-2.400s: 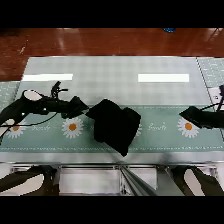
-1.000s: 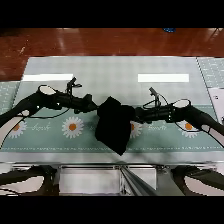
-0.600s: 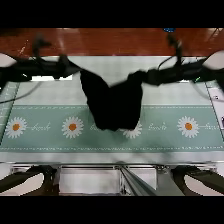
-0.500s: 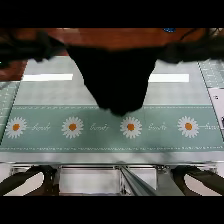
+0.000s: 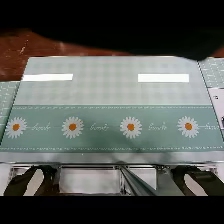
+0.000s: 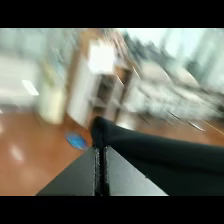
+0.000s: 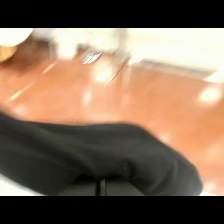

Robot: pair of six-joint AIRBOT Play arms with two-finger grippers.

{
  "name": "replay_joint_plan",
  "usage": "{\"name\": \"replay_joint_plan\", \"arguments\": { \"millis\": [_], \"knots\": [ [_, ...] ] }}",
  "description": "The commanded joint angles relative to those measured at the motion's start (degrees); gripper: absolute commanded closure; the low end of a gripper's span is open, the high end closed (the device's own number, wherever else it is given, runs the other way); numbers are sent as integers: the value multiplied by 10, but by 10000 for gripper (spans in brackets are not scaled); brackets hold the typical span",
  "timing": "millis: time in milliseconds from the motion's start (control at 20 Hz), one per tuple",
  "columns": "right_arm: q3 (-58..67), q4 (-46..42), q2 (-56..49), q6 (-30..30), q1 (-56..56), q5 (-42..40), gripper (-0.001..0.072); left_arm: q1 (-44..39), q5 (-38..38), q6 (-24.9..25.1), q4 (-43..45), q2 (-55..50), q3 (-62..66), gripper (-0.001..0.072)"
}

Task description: Fold the shirts.

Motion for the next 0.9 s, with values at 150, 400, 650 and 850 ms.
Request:
{"name": "replay_joint_plan", "arguments": {
  "millis": [150,400,650,850],
  "knots": [
    [15,-52,82,16,-1,22,695,49,-61,-2,56,132,14,683],
    [-81,6,72,29,-1,35,694,49,-157,-11,47,137,-49,683],
    [-212,181,-24,-35,0,5,694,12,-223,7,30,137,-279,682],
    [-255,181,-178,-55,62,-15,694,-21,-168,57,41,110,-534,682]
  ]
}}
